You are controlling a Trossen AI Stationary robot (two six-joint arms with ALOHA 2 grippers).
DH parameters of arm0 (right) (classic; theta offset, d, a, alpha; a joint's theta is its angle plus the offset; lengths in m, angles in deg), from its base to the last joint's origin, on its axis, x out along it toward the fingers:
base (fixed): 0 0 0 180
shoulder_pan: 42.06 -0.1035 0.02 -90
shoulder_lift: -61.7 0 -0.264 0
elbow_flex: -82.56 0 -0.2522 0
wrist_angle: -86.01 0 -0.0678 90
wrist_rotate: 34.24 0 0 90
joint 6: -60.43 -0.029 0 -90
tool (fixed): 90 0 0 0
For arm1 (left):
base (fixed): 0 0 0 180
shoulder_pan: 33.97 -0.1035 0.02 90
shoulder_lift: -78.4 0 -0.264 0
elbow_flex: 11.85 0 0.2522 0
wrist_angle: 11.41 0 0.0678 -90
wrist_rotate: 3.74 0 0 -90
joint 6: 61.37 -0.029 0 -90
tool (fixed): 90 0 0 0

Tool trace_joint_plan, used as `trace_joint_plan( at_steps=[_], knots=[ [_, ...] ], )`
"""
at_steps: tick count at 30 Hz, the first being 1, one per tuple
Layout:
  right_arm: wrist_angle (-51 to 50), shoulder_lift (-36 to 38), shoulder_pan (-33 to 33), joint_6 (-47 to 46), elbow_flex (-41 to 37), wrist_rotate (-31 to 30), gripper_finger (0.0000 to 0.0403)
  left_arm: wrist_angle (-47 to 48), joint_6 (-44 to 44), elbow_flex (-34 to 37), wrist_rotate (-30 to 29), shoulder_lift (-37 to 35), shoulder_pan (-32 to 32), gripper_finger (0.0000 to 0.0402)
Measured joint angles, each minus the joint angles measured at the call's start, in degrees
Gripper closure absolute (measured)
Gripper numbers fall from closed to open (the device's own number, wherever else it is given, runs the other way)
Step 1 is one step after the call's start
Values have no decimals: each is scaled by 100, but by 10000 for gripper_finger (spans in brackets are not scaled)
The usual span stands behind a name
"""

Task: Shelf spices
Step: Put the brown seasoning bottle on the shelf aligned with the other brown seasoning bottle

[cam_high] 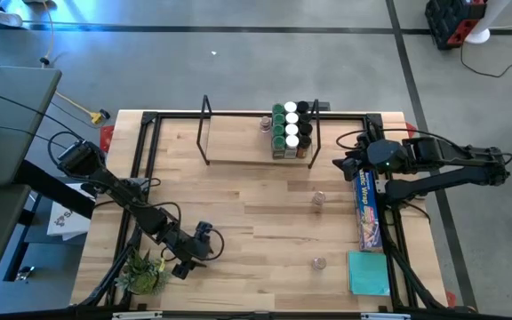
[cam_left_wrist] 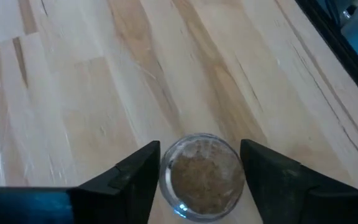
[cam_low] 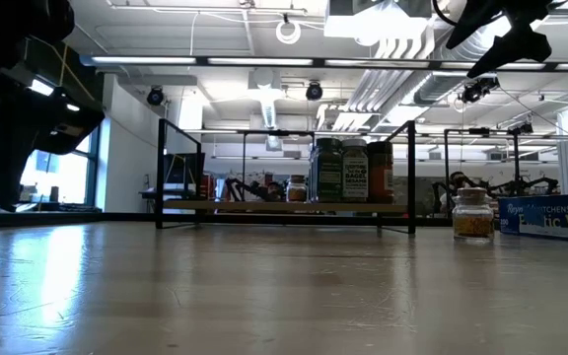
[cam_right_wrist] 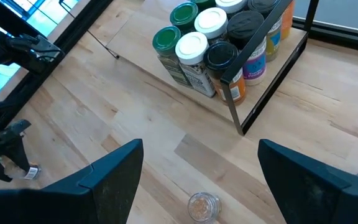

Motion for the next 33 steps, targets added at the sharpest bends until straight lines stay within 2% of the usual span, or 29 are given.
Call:
trace_joint_plan(
  at_steps=[5, 10, 13, 16, 20, 23, 28, 33],
  knots=[
    [-8, 0, 0, 1, 0, 0, 91, 13, 21, -21, 33, 0, -2, 228],
    [-9, 0, 2, 1, 0, 0, 91, 154, 506, -80, 142, -50, -174, 233],
    [-9, 0, 0, 1, -2, 3, 91, 586, 1009, -346, 134, -152, -461, 233],
    [-9, 0, 0, 2, 0, 5, 91, 1438, 1120, -735, 127, -257, -851, 233],
    [-27, 2, 0, 62, 0, 8, 91, 2373, 819, -1310, -86, -317, -1625, 233],
    [-33, 2, 1, 311, 0, 12, 91, 2654, 398, -1486, -187, -310, -2340, 233],
    [-46, 2, 0, 563, 0, 193, 91, 2464, -122, -1805, -196, -310, -3768, 233],
    [-108, 2, 1, 578, -1, 254, 91, 1662, -352, -2342, -157, -198, -5095, 233]
  ],
)
